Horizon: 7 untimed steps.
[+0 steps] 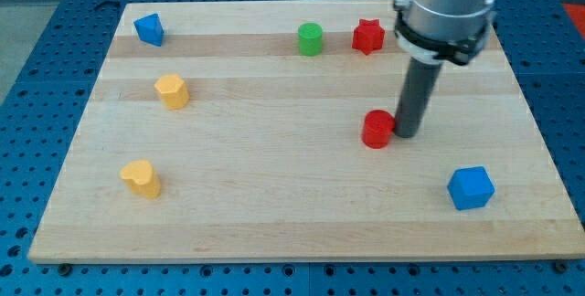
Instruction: Push the red circle to the center of the board
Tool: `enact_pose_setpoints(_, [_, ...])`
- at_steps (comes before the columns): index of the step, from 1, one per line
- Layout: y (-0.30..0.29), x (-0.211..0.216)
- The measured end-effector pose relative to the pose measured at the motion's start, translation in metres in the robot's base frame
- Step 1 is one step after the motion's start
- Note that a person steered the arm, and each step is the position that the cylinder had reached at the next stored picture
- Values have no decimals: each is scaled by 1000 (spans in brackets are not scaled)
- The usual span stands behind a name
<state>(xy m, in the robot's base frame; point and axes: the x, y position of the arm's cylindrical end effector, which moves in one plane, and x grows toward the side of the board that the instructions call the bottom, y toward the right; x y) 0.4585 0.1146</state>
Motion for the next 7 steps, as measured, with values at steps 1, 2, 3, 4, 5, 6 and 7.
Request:
enact_pose_setpoints(1, [-27,-9])
enact_pose_setpoints(2, [-27,-9])
enact_pose_setpoints(3, [-27,-7])
enact_pose_setpoints(4, [-27,1])
enact_pose_setpoints(5, [-30,24])
enact_pose_setpoints(6, [-32,40])
enact_pose_setpoints(7, [-76,32])
